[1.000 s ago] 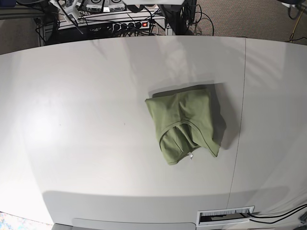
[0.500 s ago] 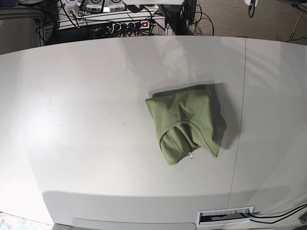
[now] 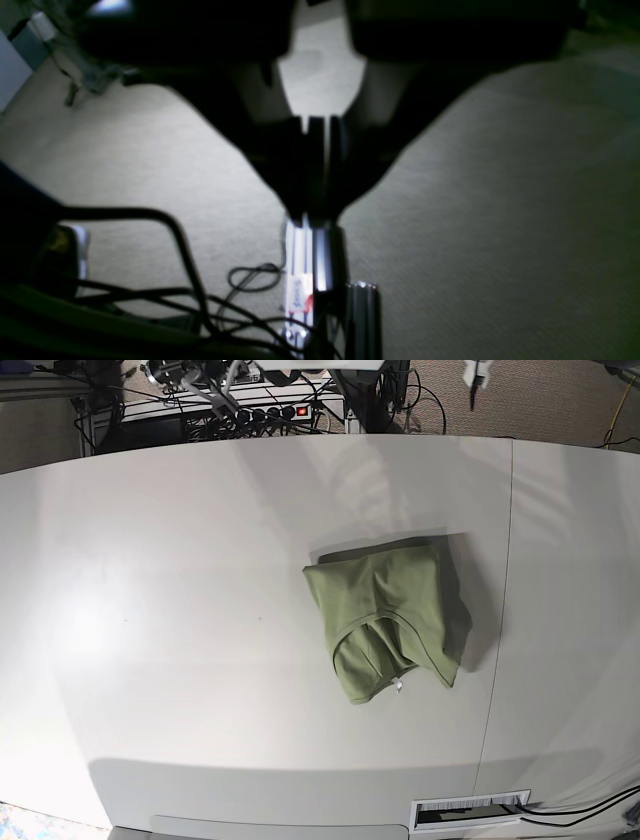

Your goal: Fold the T-shirt properly

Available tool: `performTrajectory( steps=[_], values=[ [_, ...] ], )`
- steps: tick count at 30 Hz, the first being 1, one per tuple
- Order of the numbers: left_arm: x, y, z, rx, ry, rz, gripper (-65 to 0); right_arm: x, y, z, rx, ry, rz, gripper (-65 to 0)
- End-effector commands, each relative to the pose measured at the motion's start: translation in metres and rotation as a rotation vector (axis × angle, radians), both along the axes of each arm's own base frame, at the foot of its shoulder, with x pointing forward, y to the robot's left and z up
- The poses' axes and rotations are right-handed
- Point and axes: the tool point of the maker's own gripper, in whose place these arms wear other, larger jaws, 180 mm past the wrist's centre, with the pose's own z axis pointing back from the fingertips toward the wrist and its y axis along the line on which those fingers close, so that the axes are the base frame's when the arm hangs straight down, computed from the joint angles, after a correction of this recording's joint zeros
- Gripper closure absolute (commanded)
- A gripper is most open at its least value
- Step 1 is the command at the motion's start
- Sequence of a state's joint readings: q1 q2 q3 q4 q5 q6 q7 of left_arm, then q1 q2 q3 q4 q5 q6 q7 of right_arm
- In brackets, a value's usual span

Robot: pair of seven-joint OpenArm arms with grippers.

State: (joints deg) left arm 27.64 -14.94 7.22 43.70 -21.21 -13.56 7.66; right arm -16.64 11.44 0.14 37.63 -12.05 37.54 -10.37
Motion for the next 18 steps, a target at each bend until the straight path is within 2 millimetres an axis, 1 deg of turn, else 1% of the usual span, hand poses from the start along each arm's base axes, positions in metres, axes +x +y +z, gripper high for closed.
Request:
performTrajectory(
  steps=[1, 3, 5, 9, 11, 13, 16, 18],
  values=[
    [-0.003, -0.004, -0.002, 0.000, 0.003, 0.000, 0.0, -0.002, -0.012, -0.006, -0.061, 0.000, -0.004, 0.0],
    [-0.002, -0.017, -0.006, -0.009, -0.004, 0.014, 0.0, -0.003, -0.025, -0.018, -0.167, 0.008, -0.022, 0.0],
    [0.001, -0.031, -0.008, -0.027, -0.011, 0.026, 0.0, -0.004, -0.036, -0.025, -0.252, 0.013, -0.058, 0.0],
    [0.003, -0.063, -0.008, -0.068, -0.023, 0.031, 0.0, 0.001, -0.047, -0.030, -0.355, -0.007, -0.175, 0.0],
    [0.003, -0.073, -0.009, -0.044, -0.029, 0.015, 0.0, 0.004, -0.047, -0.031, -0.380, -0.019, -0.185, 0.0],
    [0.005, -0.077, -0.011, -0.008, -0.036, -0.003, 0.0, 0.007, -0.043, -0.032, -0.382, -0.020, -0.186, 0.0],
    [0.009, -0.085, -0.012, 0.001, -0.044, -0.009, 0.0, 0.002, -0.043, -0.033, -0.431, 0.029, -0.218, 0.0],
    [0.010, -0.088, -0.012, -0.001, -0.045, -0.006, 0.0, -0.002, -0.040, -0.033, -0.436, 0.056, -0.245, 0.0]
  ],
)
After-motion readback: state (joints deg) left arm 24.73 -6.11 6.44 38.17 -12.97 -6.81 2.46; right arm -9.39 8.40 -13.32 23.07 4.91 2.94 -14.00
